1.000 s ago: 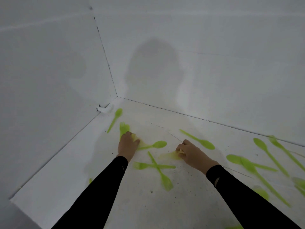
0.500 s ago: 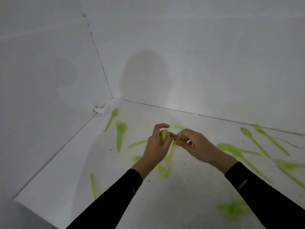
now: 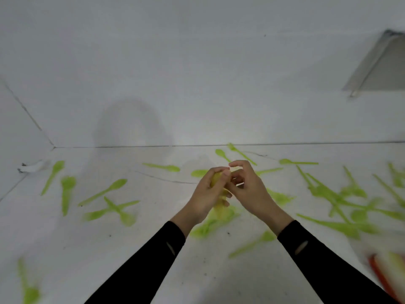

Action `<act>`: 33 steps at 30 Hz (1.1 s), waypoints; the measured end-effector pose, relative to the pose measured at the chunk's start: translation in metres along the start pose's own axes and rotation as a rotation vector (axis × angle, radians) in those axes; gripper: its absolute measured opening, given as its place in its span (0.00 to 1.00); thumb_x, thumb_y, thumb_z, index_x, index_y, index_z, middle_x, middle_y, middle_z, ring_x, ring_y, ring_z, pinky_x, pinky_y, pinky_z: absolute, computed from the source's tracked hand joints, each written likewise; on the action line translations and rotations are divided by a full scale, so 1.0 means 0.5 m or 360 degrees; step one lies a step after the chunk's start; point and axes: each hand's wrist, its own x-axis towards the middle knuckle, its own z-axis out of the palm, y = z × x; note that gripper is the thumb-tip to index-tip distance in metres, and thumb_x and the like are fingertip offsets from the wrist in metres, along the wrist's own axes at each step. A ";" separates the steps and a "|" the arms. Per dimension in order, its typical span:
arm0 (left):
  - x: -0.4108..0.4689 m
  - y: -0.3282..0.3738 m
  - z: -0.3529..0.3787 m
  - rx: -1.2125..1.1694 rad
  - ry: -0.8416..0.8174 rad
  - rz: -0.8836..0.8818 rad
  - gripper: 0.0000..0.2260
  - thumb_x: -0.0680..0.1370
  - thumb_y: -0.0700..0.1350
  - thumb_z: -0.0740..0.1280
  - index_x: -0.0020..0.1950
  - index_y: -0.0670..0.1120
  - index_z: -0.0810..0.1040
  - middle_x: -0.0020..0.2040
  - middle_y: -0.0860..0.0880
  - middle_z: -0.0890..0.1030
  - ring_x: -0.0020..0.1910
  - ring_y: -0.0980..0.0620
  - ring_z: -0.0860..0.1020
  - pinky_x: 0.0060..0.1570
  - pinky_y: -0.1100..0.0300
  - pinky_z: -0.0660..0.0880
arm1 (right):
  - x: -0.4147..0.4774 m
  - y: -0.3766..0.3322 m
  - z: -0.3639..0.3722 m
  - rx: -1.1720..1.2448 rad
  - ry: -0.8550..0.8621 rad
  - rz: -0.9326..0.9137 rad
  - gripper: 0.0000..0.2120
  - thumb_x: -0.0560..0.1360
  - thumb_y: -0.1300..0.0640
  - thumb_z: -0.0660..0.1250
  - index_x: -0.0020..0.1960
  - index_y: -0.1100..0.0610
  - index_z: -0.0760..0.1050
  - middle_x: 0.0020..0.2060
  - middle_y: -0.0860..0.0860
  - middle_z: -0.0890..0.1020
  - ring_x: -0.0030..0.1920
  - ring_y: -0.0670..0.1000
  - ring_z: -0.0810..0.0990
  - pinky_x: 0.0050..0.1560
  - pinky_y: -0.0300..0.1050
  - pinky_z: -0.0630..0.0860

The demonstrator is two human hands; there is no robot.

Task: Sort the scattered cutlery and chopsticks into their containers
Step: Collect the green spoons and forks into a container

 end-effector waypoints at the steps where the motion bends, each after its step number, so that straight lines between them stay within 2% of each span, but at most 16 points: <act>1: -0.002 -0.005 0.051 -0.0035 -0.0059 0.0002 0.14 0.80 0.53 0.66 0.63 0.49 0.74 0.49 0.47 0.84 0.37 0.49 0.80 0.33 0.57 0.76 | -0.022 0.007 -0.042 0.0037 0.0035 0.0023 0.10 0.78 0.62 0.68 0.57 0.55 0.70 0.39 0.49 0.83 0.35 0.47 0.80 0.37 0.32 0.74; 3: -0.008 -0.010 0.129 -0.0129 -0.0138 -0.0021 0.14 0.80 0.51 0.66 0.64 0.50 0.74 0.51 0.47 0.84 0.40 0.47 0.82 0.35 0.57 0.77 | -0.054 0.025 -0.108 -0.0047 0.0082 0.0029 0.07 0.78 0.62 0.67 0.54 0.53 0.74 0.42 0.47 0.83 0.39 0.42 0.80 0.39 0.31 0.73; 6: -0.016 -0.018 0.265 -0.0125 -0.0199 0.0016 0.09 0.81 0.47 0.66 0.61 0.50 0.77 0.48 0.47 0.84 0.37 0.49 0.81 0.34 0.58 0.77 | -0.117 0.065 -0.222 -0.0322 0.0265 -0.0075 0.07 0.77 0.63 0.67 0.51 0.53 0.79 0.49 0.45 0.79 0.47 0.35 0.75 0.43 0.27 0.69; 10: -0.009 -0.038 0.405 -0.0159 -0.0024 0.0064 0.06 0.81 0.47 0.66 0.55 0.46 0.75 0.42 0.50 0.79 0.35 0.52 0.76 0.35 0.63 0.75 | -0.200 0.100 -0.322 -0.0342 0.0482 -0.0089 0.09 0.79 0.60 0.65 0.54 0.46 0.75 0.56 0.47 0.74 0.51 0.47 0.76 0.44 0.29 0.71; 11: -0.010 -0.047 0.453 -0.0163 -0.0023 0.0050 0.08 0.81 0.48 0.66 0.56 0.47 0.73 0.41 0.51 0.77 0.35 0.53 0.76 0.35 0.64 0.74 | -0.229 0.114 -0.357 -0.0346 0.0463 -0.0079 0.07 0.78 0.57 0.66 0.55 0.48 0.76 0.57 0.46 0.74 0.53 0.47 0.76 0.48 0.28 0.71; 14: -0.023 -0.070 0.561 -0.0260 -0.0106 -0.0097 0.09 0.83 0.48 0.62 0.62 0.50 0.68 0.39 0.50 0.72 0.32 0.55 0.72 0.33 0.64 0.70 | -0.286 0.150 -0.431 -0.0633 0.0410 -0.0076 0.18 0.76 0.49 0.63 0.60 0.57 0.78 0.60 0.45 0.73 0.60 0.50 0.74 0.60 0.25 0.62; 16: -0.032 -0.085 0.615 -0.0345 -0.0135 -0.0167 0.07 0.84 0.46 0.59 0.61 0.51 0.67 0.40 0.49 0.70 0.33 0.55 0.70 0.33 0.64 0.69 | -0.310 0.171 -0.476 -0.0869 0.0499 -0.0078 0.16 0.74 0.53 0.66 0.58 0.58 0.81 0.58 0.50 0.76 0.57 0.54 0.75 0.60 0.34 0.65; 18: -0.040 -0.106 0.666 -0.0353 -0.0155 -0.0187 0.05 0.84 0.45 0.58 0.59 0.52 0.66 0.43 0.49 0.72 0.36 0.54 0.73 0.37 0.63 0.71 | -0.337 0.183 -0.519 -0.1043 0.0553 -0.0064 0.14 0.71 0.53 0.67 0.53 0.58 0.82 0.55 0.54 0.79 0.53 0.55 0.75 0.55 0.44 0.71; 19: -0.044 -0.117 0.685 -0.0331 -0.0170 -0.0186 0.04 0.84 0.45 0.58 0.58 0.52 0.66 0.45 0.49 0.73 0.39 0.54 0.74 0.40 0.63 0.72 | -0.350 0.189 -0.537 -0.1094 0.0548 -0.0064 0.15 0.70 0.52 0.68 0.52 0.58 0.83 0.54 0.55 0.79 0.51 0.55 0.76 0.53 0.46 0.72; 22: -0.069 -0.155 0.737 -0.0136 -0.0292 -0.0155 0.02 0.84 0.48 0.58 0.56 0.52 0.67 0.51 0.51 0.73 0.49 0.57 0.74 0.46 0.67 0.71 | -0.396 0.208 -0.595 -0.1080 0.0376 0.0095 0.12 0.71 0.56 0.73 0.52 0.60 0.82 0.53 0.54 0.77 0.52 0.56 0.76 0.51 0.41 0.68; 24: -0.083 -0.173 0.748 0.0039 -0.0355 -0.0143 0.08 0.83 0.52 0.58 0.61 0.53 0.67 0.59 0.55 0.71 0.57 0.63 0.71 0.50 0.72 0.68 | -0.421 0.223 -0.620 -0.0979 0.0349 0.0240 0.11 0.72 0.57 0.73 0.52 0.60 0.80 0.51 0.51 0.77 0.51 0.52 0.76 0.47 0.39 0.69; 26: -0.080 -0.198 0.743 0.0216 -0.0345 -0.0180 0.15 0.83 0.54 0.59 0.68 0.54 0.65 0.68 0.56 0.67 0.66 0.60 0.66 0.58 0.67 0.65 | -0.438 0.239 -0.646 -0.0812 0.0506 0.0428 0.10 0.72 0.56 0.74 0.50 0.59 0.78 0.46 0.49 0.78 0.46 0.49 0.77 0.45 0.39 0.72; 27: -0.074 -0.211 0.736 0.0298 -0.0309 -0.0221 0.17 0.82 0.52 0.61 0.70 0.54 0.64 0.70 0.55 0.65 0.69 0.57 0.65 0.60 0.63 0.64 | -0.442 0.249 -0.662 -0.0709 0.0564 0.0551 0.09 0.73 0.55 0.74 0.49 0.58 0.78 0.43 0.49 0.79 0.44 0.48 0.77 0.42 0.34 0.72; 29: -0.066 -0.237 0.720 0.0427 -0.0225 -0.0344 0.18 0.82 0.46 0.64 0.70 0.52 0.65 0.71 0.53 0.65 0.67 0.52 0.68 0.60 0.58 0.67 | -0.447 0.275 -0.689 -0.0645 0.0517 0.0771 0.08 0.72 0.54 0.73 0.44 0.57 0.77 0.39 0.49 0.80 0.40 0.46 0.77 0.36 0.29 0.69; 32: -0.065 -0.265 0.701 0.0356 -0.0221 -0.0503 0.18 0.81 0.42 0.65 0.69 0.47 0.66 0.68 0.48 0.69 0.61 0.50 0.74 0.56 0.57 0.75 | -0.441 0.304 -0.709 -0.0729 0.0178 0.0923 0.12 0.71 0.57 0.72 0.34 0.59 0.72 0.30 0.53 0.74 0.32 0.48 0.70 0.36 0.43 0.66; 33: -0.065 -0.267 0.698 0.0297 -0.0251 -0.0545 0.17 0.81 0.41 0.65 0.69 0.45 0.68 0.67 0.47 0.71 0.58 0.52 0.76 0.51 0.60 0.77 | -0.435 0.309 -0.711 -0.0723 0.0061 0.0944 0.14 0.70 0.58 0.71 0.32 0.57 0.68 0.28 0.53 0.70 0.30 0.47 0.67 0.34 0.42 0.64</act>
